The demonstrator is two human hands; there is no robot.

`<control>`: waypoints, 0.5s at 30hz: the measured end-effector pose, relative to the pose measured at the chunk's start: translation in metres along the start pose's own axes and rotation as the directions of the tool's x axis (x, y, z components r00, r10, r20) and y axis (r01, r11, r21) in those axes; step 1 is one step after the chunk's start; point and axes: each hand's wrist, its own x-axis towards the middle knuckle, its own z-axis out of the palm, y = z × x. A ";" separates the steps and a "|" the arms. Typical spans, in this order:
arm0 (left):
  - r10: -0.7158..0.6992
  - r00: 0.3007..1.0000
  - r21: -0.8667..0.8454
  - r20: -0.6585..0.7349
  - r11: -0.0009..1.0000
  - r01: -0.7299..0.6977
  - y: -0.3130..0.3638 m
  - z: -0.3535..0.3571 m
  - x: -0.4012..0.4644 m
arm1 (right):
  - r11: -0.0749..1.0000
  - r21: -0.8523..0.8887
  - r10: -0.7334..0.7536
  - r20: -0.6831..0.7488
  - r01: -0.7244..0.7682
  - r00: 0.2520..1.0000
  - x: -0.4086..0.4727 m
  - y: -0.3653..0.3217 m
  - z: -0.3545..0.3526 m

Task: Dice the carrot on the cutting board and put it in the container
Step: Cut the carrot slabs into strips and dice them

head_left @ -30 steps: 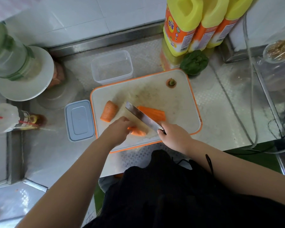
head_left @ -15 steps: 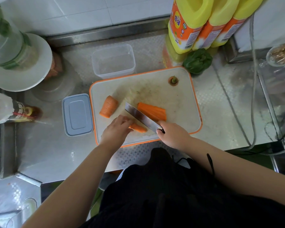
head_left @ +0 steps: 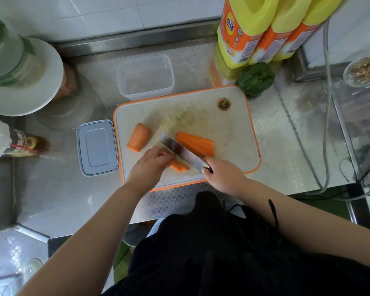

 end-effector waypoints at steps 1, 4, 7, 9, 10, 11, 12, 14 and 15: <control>0.006 1.000 -0.021 0.009 1.000 -0.006 -0.001 0.000 0.001 | 1.000 -0.001 -0.002 0.000 0.002 1.000 0.000 0.000 0.000; 0.067 0.997 -0.022 0.030 0.998 -0.067 -0.004 -0.003 0.002 | 1.000 -0.002 0.003 -0.001 -0.003 1.000 0.000 0.000 0.000; 0.133 0.989 0.059 0.063 0.989 -0.136 -0.003 -0.005 0.005 | 1.000 0.003 0.004 0.000 -0.004 1.000 0.000 0.000 0.000; 0.204 0.978 0.113 0.047 0.972 -0.208 -0.002 -0.002 0.007 | 1.000 -0.002 0.000 -0.001 0.000 1.000 0.001 0.000 0.001; 0.235 0.971 0.133 0.032 0.962 -0.237 -0.002 0.000 0.007 | 1.000 -0.006 -0.003 -0.001 0.003 1.000 0.001 -0.001 0.000; 0.259 0.966 0.149 0.014 0.955 -0.258 -0.002 0.003 0.008 | 1.000 -0.010 -0.006 0.000 0.006 1.000 0.001 -0.001 0.000; 0.274 0.962 0.160 -0.010 0.950 -0.269 -0.003 0.005 0.008 | 1.000 -0.013 -0.011 -0.001 0.011 1.000 0.001 -0.002 0.000; 0.275 0.959 0.177 -0.071 0.949 -0.260 -0.003 0.008 0.006 | 0.999 -0.021 -0.025 0.003 0.025 1.000 0.001 -0.003 -0.002; 0.269 0.957 0.183 -0.109 0.952 -0.246 -0.002 0.009 0.004 | 0.999 -0.030 -0.033 0.009 0.033 0.999 0.001 -0.003 -0.003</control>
